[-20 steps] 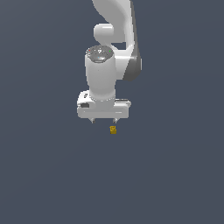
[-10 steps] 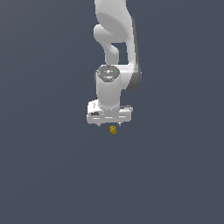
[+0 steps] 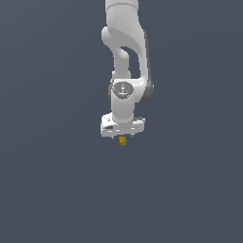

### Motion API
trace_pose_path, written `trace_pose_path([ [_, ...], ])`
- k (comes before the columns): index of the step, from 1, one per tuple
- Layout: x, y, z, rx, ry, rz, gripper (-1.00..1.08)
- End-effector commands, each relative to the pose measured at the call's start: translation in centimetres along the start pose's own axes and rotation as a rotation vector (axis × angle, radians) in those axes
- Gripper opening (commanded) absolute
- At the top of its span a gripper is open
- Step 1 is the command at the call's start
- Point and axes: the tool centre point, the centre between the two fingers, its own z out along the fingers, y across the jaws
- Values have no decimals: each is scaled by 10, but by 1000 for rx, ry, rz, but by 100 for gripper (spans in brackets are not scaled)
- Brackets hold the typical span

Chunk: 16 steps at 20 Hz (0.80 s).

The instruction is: Pick up the object and move it to a goal position.

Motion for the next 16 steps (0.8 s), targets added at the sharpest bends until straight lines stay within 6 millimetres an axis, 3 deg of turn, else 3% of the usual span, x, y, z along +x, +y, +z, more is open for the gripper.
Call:
trace_pose_path([
  [1, -1, -1, 3, 0, 0, -4, 100],
  [7, -1, -1, 10, 0, -1, -3, 100],
  [16, -2, -1, 49, 0, 0, -4, 100],
])
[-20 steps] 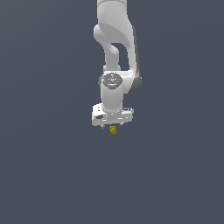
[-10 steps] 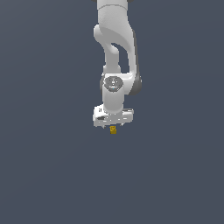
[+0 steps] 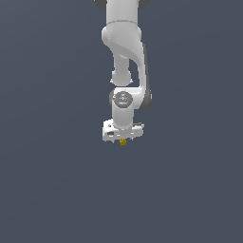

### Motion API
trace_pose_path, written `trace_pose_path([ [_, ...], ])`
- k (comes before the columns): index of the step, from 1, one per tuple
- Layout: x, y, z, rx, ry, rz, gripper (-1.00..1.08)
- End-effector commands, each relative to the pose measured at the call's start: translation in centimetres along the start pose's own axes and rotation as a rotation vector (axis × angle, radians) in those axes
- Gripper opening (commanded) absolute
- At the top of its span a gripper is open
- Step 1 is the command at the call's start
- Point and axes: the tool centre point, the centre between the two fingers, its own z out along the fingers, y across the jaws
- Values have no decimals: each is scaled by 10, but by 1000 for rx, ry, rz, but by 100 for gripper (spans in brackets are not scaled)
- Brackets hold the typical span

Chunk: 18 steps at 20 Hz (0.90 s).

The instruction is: Pick up the object and move it to a goal position.

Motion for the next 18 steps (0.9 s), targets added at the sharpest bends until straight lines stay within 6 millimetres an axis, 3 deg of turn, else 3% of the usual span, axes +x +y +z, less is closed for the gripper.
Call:
trace_pose_path([
  [1, 1, 0, 7, 0, 1, 0, 100],
  [4, 1, 0, 9, 0, 1, 0, 100],
  [5, 1, 0, 9, 0, 1, 0, -100],
  [18, 0, 0, 7, 0, 1, 0, -100],
])
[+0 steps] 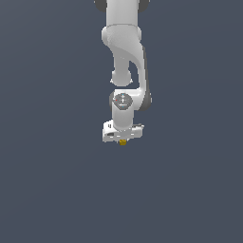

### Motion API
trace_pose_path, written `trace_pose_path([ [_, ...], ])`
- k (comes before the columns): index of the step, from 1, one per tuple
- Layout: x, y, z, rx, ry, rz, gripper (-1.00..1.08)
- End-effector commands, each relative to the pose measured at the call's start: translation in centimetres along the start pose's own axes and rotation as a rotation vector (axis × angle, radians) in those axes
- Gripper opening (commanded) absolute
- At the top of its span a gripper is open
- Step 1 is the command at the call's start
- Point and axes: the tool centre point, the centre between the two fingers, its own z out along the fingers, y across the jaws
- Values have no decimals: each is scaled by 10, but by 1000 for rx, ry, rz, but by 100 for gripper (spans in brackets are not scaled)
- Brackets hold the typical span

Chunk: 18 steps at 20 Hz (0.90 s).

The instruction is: Pick up the object and move it to a goal position.

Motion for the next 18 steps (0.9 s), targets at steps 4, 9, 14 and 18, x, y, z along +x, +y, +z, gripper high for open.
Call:
trace_pose_path([
  [4, -3, 1, -10, 0, 1, 0, -100],
  [9, -10, 2, -30, 0, 1, 0, -100],
  [14, -21, 5, -62, 0, 1, 0, -100],
  [18, -33, 7, -96, 0, 1, 0, -100],
])
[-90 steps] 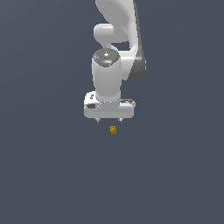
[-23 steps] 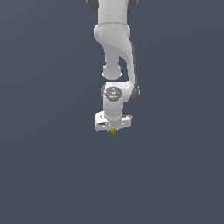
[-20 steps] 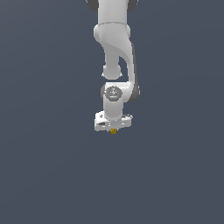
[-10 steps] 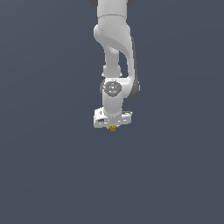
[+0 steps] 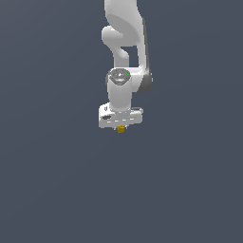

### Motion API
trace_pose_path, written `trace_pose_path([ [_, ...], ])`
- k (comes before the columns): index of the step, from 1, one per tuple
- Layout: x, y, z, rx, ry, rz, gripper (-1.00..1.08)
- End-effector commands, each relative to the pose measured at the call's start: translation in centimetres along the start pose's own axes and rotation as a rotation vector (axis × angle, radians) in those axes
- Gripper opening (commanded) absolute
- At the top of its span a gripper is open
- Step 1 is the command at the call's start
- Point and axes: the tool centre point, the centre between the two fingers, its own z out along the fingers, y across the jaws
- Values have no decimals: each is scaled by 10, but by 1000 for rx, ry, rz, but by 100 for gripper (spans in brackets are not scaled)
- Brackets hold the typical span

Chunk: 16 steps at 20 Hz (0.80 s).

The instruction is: Pick up the object and move it to a goal position.

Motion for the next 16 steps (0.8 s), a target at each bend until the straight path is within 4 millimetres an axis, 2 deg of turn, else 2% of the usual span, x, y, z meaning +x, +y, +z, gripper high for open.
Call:
trace_pose_path([
  [1, -7, 2, -22, 0, 1, 0, -100],
  [9, -32, 7, -97, 0, 1, 0, -100],
  [16, -55, 13, -170, 1, 1, 0, -100],
])
